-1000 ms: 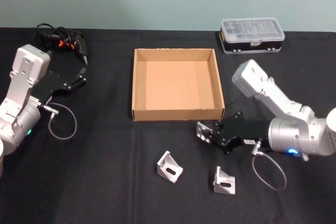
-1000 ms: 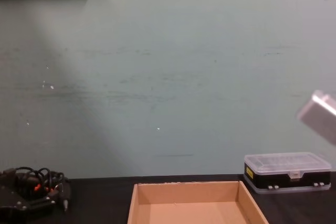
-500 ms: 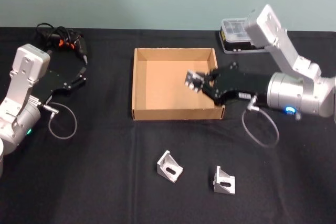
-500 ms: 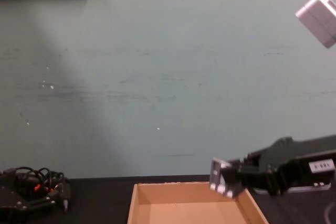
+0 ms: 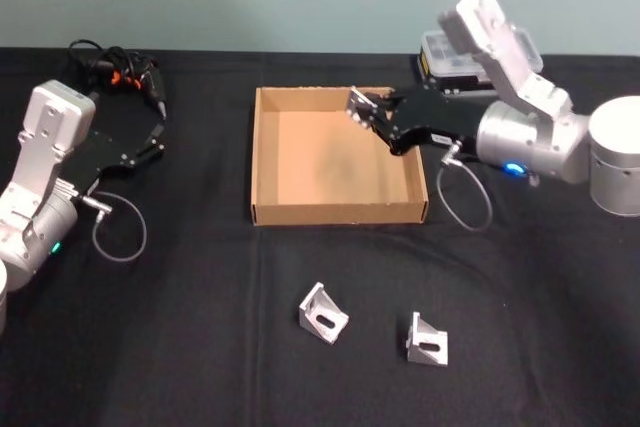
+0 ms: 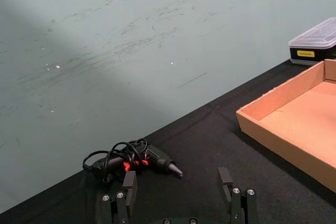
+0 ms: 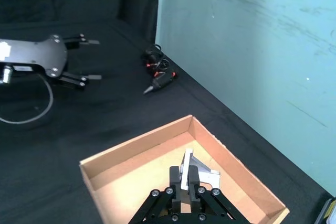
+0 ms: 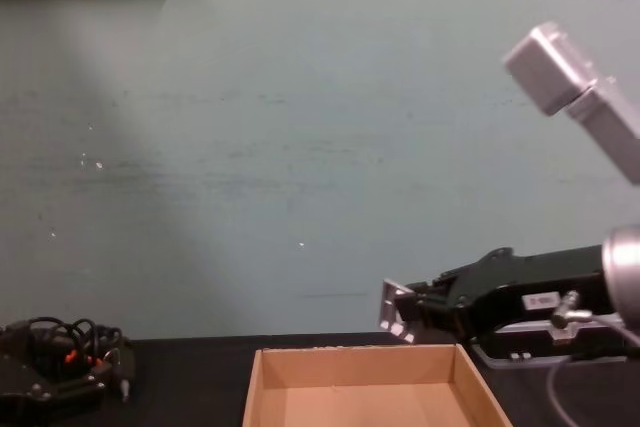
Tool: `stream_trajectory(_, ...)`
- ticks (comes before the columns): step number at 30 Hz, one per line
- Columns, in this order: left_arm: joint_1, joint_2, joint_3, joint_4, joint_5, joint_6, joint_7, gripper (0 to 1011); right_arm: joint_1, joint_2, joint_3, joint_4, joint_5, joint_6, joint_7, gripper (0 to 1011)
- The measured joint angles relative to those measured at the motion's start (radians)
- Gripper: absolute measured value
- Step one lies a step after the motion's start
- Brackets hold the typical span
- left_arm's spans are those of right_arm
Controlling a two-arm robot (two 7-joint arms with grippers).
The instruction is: Use one hand to pick up the angle iron from the table and place it into the box.
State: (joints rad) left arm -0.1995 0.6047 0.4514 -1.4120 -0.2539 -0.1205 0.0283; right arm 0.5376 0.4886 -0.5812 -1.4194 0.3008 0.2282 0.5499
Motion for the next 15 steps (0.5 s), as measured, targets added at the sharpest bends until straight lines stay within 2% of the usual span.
stream_trajectory(4, 0.000, 0.000, 0.000, 0.000, 0.000, 0.000, 0.000, 1000, 0.033, -0.038, -0.016, 0.074, -0.029, -0.018, 0.002, 95)
stream_trajectory(15, 0.000, 0.000, 0.000, 0.000, 0.000, 0.000, 0.000, 1000, 0.067, -0.088, -0.028, 0.196, -0.074, -0.041, 0.014, 94)
